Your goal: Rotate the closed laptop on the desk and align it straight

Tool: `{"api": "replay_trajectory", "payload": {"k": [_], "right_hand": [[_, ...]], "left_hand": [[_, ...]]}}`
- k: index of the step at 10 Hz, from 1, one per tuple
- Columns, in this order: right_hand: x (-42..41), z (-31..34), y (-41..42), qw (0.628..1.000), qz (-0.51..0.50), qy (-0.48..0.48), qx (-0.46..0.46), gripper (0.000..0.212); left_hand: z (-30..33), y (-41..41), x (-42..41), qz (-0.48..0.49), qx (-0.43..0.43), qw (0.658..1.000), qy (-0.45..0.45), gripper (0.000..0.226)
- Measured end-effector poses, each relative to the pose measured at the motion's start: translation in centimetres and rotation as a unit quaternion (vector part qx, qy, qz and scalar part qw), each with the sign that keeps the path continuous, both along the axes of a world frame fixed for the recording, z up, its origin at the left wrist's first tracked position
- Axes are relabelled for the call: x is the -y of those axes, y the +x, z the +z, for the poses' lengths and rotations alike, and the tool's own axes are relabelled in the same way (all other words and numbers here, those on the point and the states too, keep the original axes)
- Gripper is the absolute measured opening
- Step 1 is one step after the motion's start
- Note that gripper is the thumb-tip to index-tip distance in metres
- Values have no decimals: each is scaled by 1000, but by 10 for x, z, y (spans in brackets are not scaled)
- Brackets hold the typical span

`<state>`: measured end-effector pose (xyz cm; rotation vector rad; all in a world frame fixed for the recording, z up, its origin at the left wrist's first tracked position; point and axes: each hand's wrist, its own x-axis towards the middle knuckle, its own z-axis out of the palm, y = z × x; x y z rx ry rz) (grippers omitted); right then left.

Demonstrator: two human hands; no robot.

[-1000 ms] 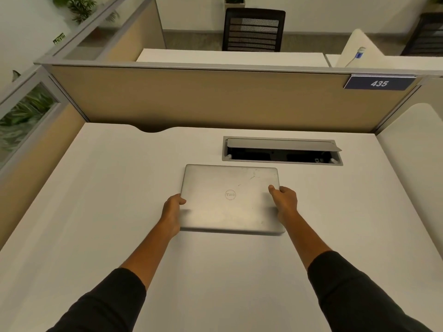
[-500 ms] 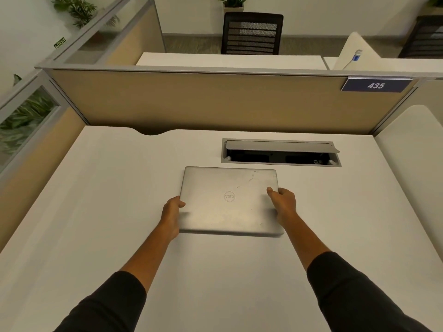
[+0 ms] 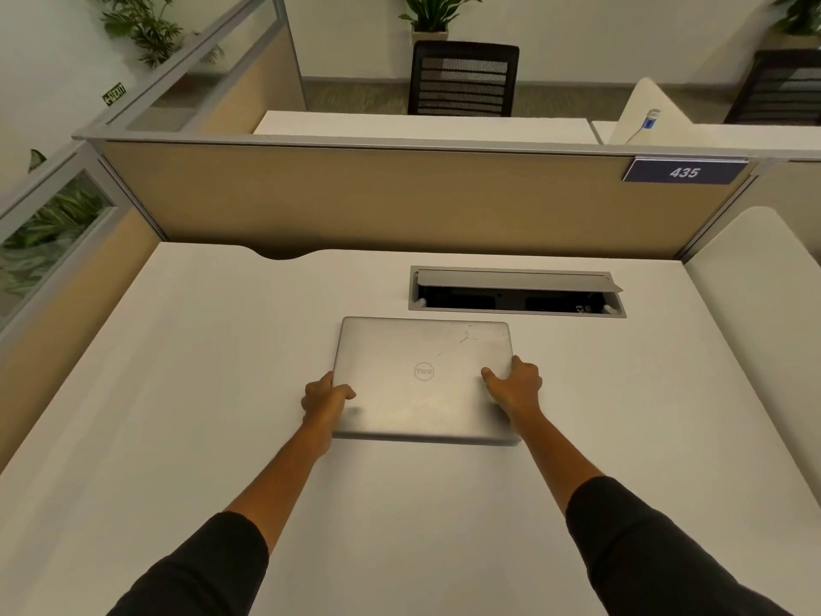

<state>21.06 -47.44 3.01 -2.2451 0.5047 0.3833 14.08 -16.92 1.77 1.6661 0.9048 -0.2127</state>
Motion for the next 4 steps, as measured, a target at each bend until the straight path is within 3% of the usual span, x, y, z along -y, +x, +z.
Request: {"api": "replay_trajectory", "payload": {"k": [2, 4], "right_hand": [[-2, -1, -28, 992, 108, -67, 16, 86], [-6, 3, -49, 974, 177, -133, 51, 81]], "left_hand": [[0, -19, 9, -170, -46, 963, 206, 81], [-7, -42, 11, -248, -18, 914, 319, 88]]}}
